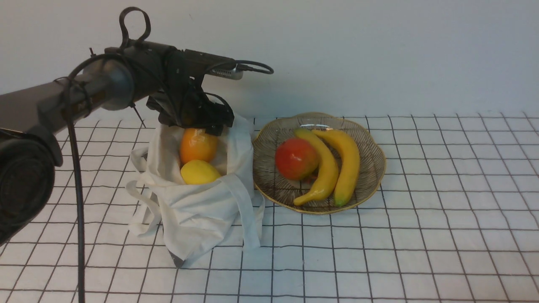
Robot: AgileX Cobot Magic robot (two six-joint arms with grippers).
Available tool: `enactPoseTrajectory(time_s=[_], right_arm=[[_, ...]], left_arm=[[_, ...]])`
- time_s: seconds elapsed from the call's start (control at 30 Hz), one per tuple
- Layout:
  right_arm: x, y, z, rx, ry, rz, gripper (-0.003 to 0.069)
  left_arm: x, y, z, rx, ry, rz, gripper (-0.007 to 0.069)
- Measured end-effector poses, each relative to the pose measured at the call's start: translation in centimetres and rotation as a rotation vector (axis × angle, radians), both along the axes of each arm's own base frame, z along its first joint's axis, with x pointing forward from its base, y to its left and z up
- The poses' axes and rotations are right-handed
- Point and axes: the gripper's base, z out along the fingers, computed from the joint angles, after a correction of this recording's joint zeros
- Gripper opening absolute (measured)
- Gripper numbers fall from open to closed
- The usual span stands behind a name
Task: Take the fruit out of the bag on the white checkered tablecloth and place them on the plate.
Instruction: 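Reach into the cloth bag and grasp the fruit inside with the left gripper, then carry the mango from the white cloth bag to the fruit plate with the left gripper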
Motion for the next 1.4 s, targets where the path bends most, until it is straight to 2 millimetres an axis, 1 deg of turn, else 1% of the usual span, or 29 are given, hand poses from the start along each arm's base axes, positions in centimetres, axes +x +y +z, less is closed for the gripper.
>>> enactPoseTrajectory(time_s=[0.13,0.17,0.2,0.23,0.27,0.4,0.47,0.5,0.53,0.63,0.67,0.73,0.83,0.97,1.03,1.1,1.17,1.23,1.37,1.4], right_arm=[[0.0,0.0,0.0,0.000,0.000,0.000,-0.0015],[0.0,0.0,0.0,0.000,0.000,0.000,-0.0015],[0.0,0.0,0.0,0.000,0.000,0.000,-0.0015],[0.0,0.0,0.0,0.000,0.000,0.000,-0.0015],[0.0,0.0,0.0,0.000,0.000,0.000,-0.0015],[0.0,0.0,0.0,0.000,0.000,0.000,-0.0015],[0.0,0.0,0.0,0.000,0.000,0.000,-0.0015],[0.0,0.0,0.0,0.000,0.000,0.000,-0.0015],[0.0,0.0,0.0,0.000,0.000,0.000,-0.0015],[0.0,0.0,0.0,0.000,0.000,0.000,-0.0015],[0.0,0.0,0.0,0.000,0.000,0.000,-0.0015],[0.0,0.0,0.0,0.000,0.000,0.000,-0.0015],[0.0,0.0,0.0,0.000,0.000,0.000,-0.0015],[0.0,0.0,0.0,0.000,0.000,0.000,-0.0015],[0.0,0.0,0.0,0.000,0.000,0.000,-0.0015],[0.0,0.0,0.0,0.000,0.000,0.000,-0.0015],[0.0,0.0,0.0,0.000,0.000,0.000,-0.0015],[0.0,0.0,0.0,0.000,0.000,0.000,-0.0015],[0.0,0.0,0.0,0.000,0.000,0.000,-0.0015],[0.0,0.0,0.0,0.000,0.000,0.000,-0.0015]], left_arm=[[-1.2,0.3,3.1,0.003,-0.003,-0.001,0.0521],[-1.8,0.5,4.7,-0.002,-0.015,0.001,0.0521],[-1.8,0.5,4.7,-0.002,-0.015,0.001,0.0521],[-2.6,0.7,6.8,-0.009,-0.035,0.003,0.0521],[-3.1,0.8,8.0,-0.012,-0.049,0.004,0.0521],[-4.4,1.1,10.7,-0.037,-0.073,0.009,0.0521],[-4.9,0.7,11.4,-0.100,-0.063,0.017,0.0521],[-4.9,0.7,11.4,-0.108,-0.060,0.018,0.0521],[-5.2,0.3,11.6,-0.173,-0.045,0.023,0.0521],[-5.5,-1.0,11.6,-0.328,0.004,0.018,0.0521],[-5.5,-2.2,11.3,-0.413,0.031,-0.011,0.0521],[-5.4,-3.3,10.9,-0.470,0.045,-0.032,0.0521],[-4.6,-6.9,8.2,-0.572,0.070,-0.093,0.0521],[-4.1,-10.3,5.0,-0.627,0.077,-0.122,0.0521],[-3.9,-11.4,3.8,-0.633,0.067,-0.127,0.0521],[-3.8,-12.4,3.0,-0.636,0.049,-0.142,0.0521],[-3.8,-12.8,2.5,-0.625,0.033,-0.164,0.0521],[-3.8,-13.1,2.3,-0.621,0.016,-0.186,0.0540],[-3.6,-13.3,2.7,-0.650,-0.020,-0.201,0.0652],[-3.6,-13.3,2.7,-0.654,-0.026,-0.203,0.0666]])
